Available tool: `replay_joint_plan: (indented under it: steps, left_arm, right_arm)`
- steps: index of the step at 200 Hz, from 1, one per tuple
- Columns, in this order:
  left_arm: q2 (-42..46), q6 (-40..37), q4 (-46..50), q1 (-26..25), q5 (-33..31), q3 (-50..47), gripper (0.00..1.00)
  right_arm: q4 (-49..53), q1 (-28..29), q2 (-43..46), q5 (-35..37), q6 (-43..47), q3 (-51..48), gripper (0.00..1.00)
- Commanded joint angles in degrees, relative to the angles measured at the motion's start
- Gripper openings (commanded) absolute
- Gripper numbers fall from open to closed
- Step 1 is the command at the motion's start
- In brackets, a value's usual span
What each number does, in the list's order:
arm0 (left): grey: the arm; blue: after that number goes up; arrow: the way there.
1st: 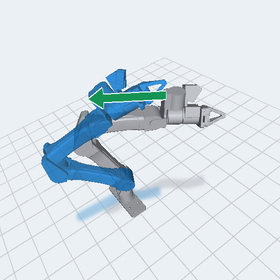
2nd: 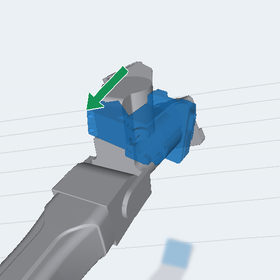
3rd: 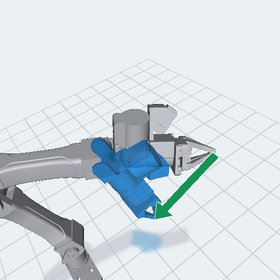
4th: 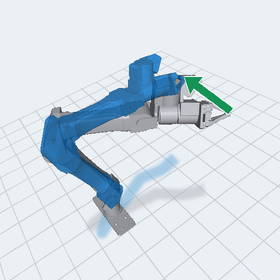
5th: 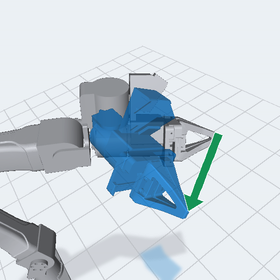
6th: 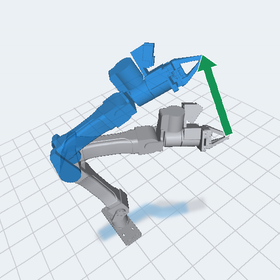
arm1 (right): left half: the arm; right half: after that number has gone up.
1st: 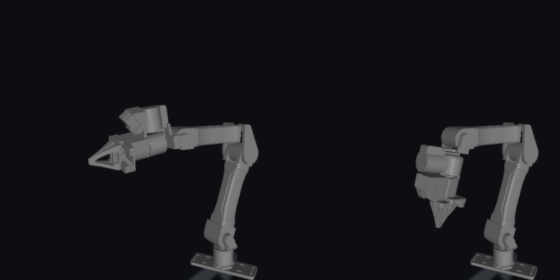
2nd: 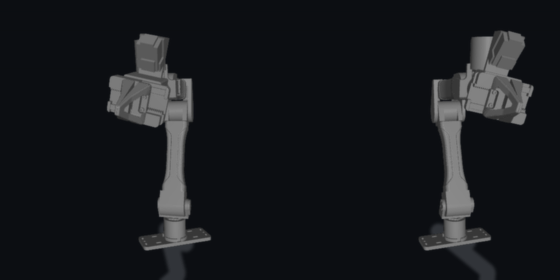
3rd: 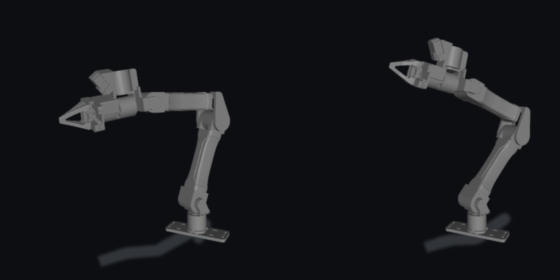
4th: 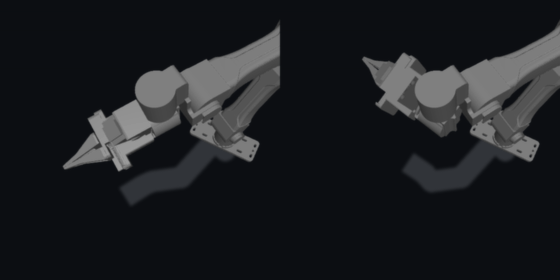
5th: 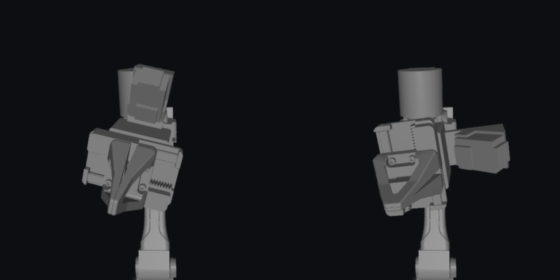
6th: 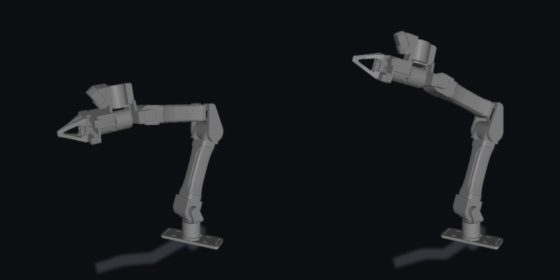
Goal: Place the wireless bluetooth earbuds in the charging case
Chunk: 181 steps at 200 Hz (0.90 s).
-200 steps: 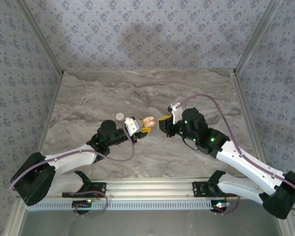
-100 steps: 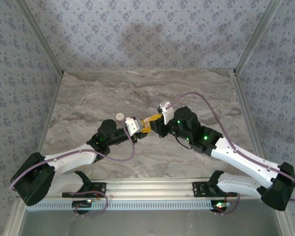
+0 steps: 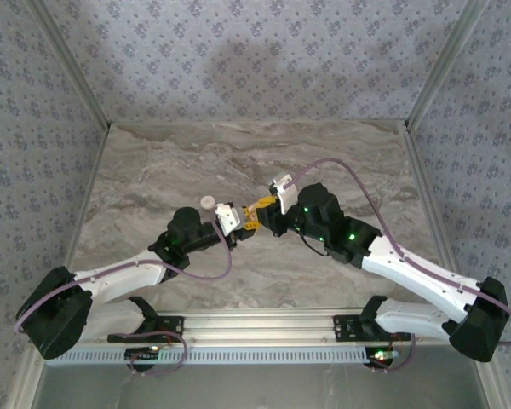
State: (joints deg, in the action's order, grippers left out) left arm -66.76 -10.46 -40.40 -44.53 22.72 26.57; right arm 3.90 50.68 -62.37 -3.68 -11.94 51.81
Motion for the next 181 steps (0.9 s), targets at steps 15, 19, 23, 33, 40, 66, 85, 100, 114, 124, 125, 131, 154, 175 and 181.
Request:
replay_joint_plan:
  steps: [15,19,23,33,40,66,85,100,114,124,125,131,154,175,181]
  left_arm:
    - [1.28,0.04,-1.33,-0.24,-0.13,2.26,0.13]
    - [1.37,0.13,-1.43,-0.23,-0.15,2.31,0.13]
    - [1.37,0.22,-1.48,-0.22,-0.19,2.26,0.13]
    - [1.37,0.35,-1.67,-0.21,-0.3,2.26,0.13]
    - [1.46,0.5,-1.82,-0.2,-0.39,2.26,0.13]
    - [1.55,0.78,-2.31,-0.2,-0.57,2.35,0.12]
    - [1.71,0.96,-2.49,-0.2,-0.75,2.35,0.13]
    - [1.89,1.05,-2.41,-0.21,-0.91,2.4,0.12]
    - [2.15,1.03,-2.31,-0.22,-1.01,2.4,0.12]
    - [2.42,1.05,-2.23,-0.26,-1.1,2.35,0.13]
    - [2.42,1.05,-2.23,-0.23,-1.1,2.35,0.13]
    - [2.5,1.05,-2.15,-0.2,-1.14,2.35,0.13]
    - [2.87,1.17,-1.97,-0.23,-1.27,2.41,0.13]
    - [3.0,1.14,-1.74,-0.21,-1.27,2.53,0.13]
    - [3.04,1.14,-1.7,-0.27,-1.21,2.61,0.13]
  right_arm:
    - [-3.23,0.6,-0.21,-0.52,0.54,0.42,0.21]
    - [-3.32,0.57,-0.21,-0.58,0.52,0.36,0.21]
    - [-3.42,0.55,-0.29,-0.63,0.52,0.37,0.21]
    - [-3.41,0.56,-0.43,-0.63,0.44,0.3,0.21]
    - [-3.4,0.56,-0.54,-0.62,0.52,0.16,0.21]
    - [-3.43,0.57,-0.65,-0.37,0.56,-0.29,0.2]
    - [-3.34,0.56,-0.44,-0.27,0.43,-0.56,0.21]
    - [-3.46,0.56,-0.47,-0.1,0.43,-0.83,0.21]
    - [-3.59,0.56,-0.6,-0.19,0.43,-1.03,0.21]
    - [-3.63,0.57,-0.78,-0.35,0.39,-1.09,0.21]
    - [-3.63,0.57,-0.8,-0.4,0.41,-1.1,0.21]
    - [-3.57,0.6,-0.91,-0.52,0.34,-1.08,0.21]
    - [-3.9,0.63,-1.4,-0.67,0.17,-1.25,0.21]
    - [-4.45,0.67,-1.7,-0.92,0.08,-1.28,0.21]
    - [-4.61,0.65,-1.79,-0.99,0.05,-1.28,0.21]
